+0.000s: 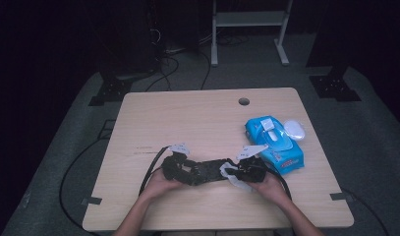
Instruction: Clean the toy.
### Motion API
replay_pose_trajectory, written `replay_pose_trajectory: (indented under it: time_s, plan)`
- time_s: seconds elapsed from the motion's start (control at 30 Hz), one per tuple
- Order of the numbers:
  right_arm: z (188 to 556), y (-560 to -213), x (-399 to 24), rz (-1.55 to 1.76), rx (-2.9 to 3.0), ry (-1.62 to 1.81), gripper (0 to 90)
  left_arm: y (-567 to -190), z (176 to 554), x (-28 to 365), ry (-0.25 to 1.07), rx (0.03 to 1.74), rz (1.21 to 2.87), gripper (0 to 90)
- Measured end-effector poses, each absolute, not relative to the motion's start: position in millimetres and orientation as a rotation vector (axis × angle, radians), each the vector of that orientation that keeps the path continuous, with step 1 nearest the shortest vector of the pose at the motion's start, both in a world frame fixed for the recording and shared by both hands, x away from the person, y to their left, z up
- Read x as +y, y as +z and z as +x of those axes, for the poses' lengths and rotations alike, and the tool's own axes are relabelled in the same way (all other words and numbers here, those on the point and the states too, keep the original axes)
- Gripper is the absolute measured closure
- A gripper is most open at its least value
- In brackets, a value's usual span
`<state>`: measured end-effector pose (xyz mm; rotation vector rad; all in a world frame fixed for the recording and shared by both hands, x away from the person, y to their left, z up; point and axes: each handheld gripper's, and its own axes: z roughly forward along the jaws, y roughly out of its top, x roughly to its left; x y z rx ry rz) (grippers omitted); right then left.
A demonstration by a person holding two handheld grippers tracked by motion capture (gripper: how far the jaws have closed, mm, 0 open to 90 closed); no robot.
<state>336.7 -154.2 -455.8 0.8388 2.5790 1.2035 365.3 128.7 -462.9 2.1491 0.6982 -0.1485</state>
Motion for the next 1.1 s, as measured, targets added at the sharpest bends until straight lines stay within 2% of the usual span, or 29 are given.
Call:
replay_pose_trajectory:
  time_s: [0.3, 0.73, 1.1]
  plan:
    - [334.5, -455.9, -153.6, 0.813, 2.588, 1.203, 79.8, -465.0, 368.7, 132.5, -0.214, 0.737, 2.149, 15.4]
    - [333.8, -454.8, -152.3, 0.802, 2.613, 1.2, 79.9, -464.2, 364.4, 126.5, -0.152, 0.723, 2.209, 16.1]
    - [330.0, -456.2, -152.2, 0.799, 2.591, 1.202, 80.2, -463.3, 366.6, 130.0, -0.219, 0.748, 2.192, 15.8]
